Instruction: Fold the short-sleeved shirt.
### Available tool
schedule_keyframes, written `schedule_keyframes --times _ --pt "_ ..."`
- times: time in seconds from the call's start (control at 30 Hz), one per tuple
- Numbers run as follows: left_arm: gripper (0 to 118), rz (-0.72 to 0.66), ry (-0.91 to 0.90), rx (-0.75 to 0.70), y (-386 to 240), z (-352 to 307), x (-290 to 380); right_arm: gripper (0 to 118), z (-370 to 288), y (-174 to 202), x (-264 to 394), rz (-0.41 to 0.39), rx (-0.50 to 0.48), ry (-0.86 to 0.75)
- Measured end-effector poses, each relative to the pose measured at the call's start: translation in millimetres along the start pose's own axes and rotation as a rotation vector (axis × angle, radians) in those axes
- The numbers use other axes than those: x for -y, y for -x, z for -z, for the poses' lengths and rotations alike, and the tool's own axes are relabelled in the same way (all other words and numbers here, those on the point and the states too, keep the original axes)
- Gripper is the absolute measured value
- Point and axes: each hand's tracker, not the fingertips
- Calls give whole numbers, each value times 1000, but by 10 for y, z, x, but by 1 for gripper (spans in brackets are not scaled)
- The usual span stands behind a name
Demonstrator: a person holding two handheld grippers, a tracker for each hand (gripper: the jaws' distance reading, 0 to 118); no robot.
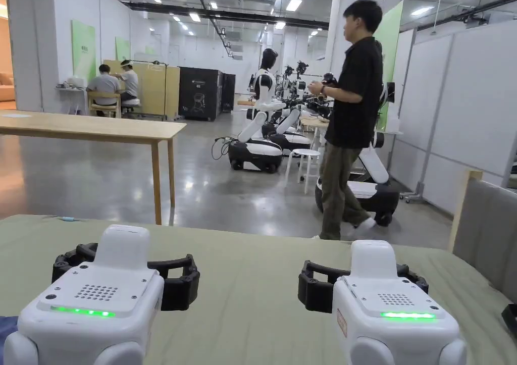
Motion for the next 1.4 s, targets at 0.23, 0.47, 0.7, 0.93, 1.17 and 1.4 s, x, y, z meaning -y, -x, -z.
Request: schedule_keyframes --times 0.23,0.47,0.7,0.93,1.17,1.4 --pt "118 -49 -13 5 83 -13 17 118 -20 -103 25 86 7 -24" --pt "118 -89 -30 20 142 -43 16 118 -73 -158 17 139 8 -82" --pt "118 -113 -32 39 177 -45 26 118 -89 -295 3 261 -35 -96" --pt "118 572 -134 -104 -119 100 -6 118 111 49 -31 -479 51 -122" --pt "118 1824 -221 -149 -412 269 828 118 317 307 878 -1770 116 -194" --pt "118 849 -101 45 -268 194 236 118 208 324 455 -1095 27 -120"
